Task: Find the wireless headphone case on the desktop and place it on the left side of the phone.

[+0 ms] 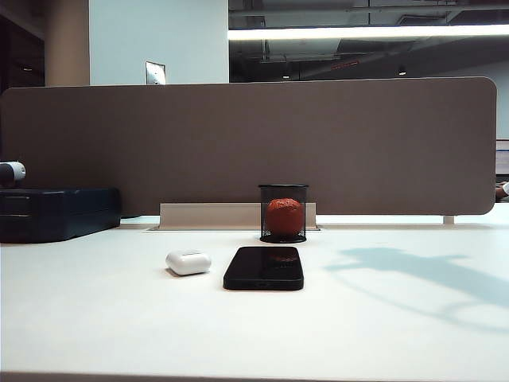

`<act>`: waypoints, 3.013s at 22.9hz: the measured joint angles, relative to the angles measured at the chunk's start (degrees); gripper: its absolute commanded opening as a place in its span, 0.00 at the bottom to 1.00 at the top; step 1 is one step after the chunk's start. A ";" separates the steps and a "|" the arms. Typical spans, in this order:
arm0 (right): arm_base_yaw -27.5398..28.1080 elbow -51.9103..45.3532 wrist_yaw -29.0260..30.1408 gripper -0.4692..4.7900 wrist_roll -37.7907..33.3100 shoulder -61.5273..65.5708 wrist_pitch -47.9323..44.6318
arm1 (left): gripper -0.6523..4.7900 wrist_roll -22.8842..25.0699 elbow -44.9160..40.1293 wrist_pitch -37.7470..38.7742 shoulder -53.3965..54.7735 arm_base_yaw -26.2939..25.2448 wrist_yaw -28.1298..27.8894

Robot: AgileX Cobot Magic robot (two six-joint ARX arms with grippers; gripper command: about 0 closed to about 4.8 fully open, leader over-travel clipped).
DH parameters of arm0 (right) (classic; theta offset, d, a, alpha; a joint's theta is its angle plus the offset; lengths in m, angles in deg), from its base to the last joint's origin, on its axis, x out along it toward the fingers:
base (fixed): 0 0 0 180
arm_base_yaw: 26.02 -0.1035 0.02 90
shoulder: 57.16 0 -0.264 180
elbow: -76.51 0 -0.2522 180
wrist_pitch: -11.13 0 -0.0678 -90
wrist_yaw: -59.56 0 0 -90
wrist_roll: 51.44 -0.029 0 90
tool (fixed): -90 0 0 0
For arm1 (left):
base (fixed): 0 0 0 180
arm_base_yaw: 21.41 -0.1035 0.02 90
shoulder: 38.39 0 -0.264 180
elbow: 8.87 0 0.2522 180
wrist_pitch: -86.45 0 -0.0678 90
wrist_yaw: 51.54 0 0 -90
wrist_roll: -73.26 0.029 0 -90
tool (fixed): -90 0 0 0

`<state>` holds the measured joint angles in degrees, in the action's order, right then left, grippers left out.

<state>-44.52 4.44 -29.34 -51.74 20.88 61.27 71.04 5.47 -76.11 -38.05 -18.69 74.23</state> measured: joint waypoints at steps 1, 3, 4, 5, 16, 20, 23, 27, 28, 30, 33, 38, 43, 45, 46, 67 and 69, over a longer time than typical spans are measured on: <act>2.84 -0.02 0.00 0.09 0.39 -1.55 1.77 | 0.11 0.00 0.00 0.02 0.00 0.00 -0.66; 6.86 -0.07 -0.09 0.09 1.57 -3.72 4.09 | 0.11 0.00 0.00 0.02 0.00 0.00 -1.49; 9.70 -0.07 0.04 0.09 2.01 -5.20 5.42 | 0.11 0.00 0.00 0.00 0.00 0.00 -1.92; 11.17 -0.07 0.26 0.09 2.21 -6.05 6.34 | 0.11 0.00 0.00 0.02 0.00 0.00 -1.95; 24.90 -8.28 4.55 0.09 4.66 -22.40 5.66 | 0.11 0.00 0.00 0.00 0.00 0.00 -3.45; 26.82 -19.61 5.01 0.09 4.20 -29.51 3.48 | 0.11 0.00 0.00 0.02 0.00 0.00 -8.70; 26.75 -27.28 5.40 0.09 3.19 -34.47 0.74 | 0.11 0.00 0.00 0.02 0.00 0.00 -12.68; 26.73 -39.74 7.15 0.09 2.43 -42.18 -5.16 | 0.11 0.00 0.00 0.00 -0.02 0.00 -20.94; 26.73 -42.42 7.32 0.09 1.90 -43.78 -6.21 | 0.11 0.00 0.00 0.02 0.00 0.00 -22.18; 26.73 -49.18 7.52 0.09 -0.57 -48.65 -8.33 | 0.11 0.00 0.00 0.00 0.00 0.00 -25.83; 26.73 -58.12 9.29 0.09 -2.84 -55.47 -12.98 | 0.11 -0.02 0.00 0.02 0.00 0.00 -28.94; 26.69 -66.38 10.93 0.09 -3.04 -63.32 -15.58 | 0.11 -0.09 0.00 0.00 0.00 0.00 -29.42; 26.69 -74.44 11.17 0.09 -3.06 -69.33 -21.66 | 0.11 -0.15 0.00 -2.25 0.00 0.00 -31.08; 26.69 -76.70 11.74 0.09 -3.08 -70.71 -22.40 | 0.11 -0.15 0.00 -2.69 -0.02 0.00 -31.08; 26.69 -77.46 11.78 0.09 -3.08 -71.08 -22.47 | 0.11 -0.17 0.00 -2.67 0.00 0.00 -31.08; 26.67 -93.37 10.51 0.08 -2.97 -78.20 -27.56 | 0.11 -0.17 0.00 -2.62 -0.02 0.00 -31.10; 26.67 -93.79 10.51 0.08 -2.67 -78.20 -28.63 | 0.11 -0.17 0.00 -2.58 -0.02 0.00 -31.10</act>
<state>-17.86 -89.35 -18.82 -54.40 -57.33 32.64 70.87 5.47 -78.69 -38.07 -18.69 43.13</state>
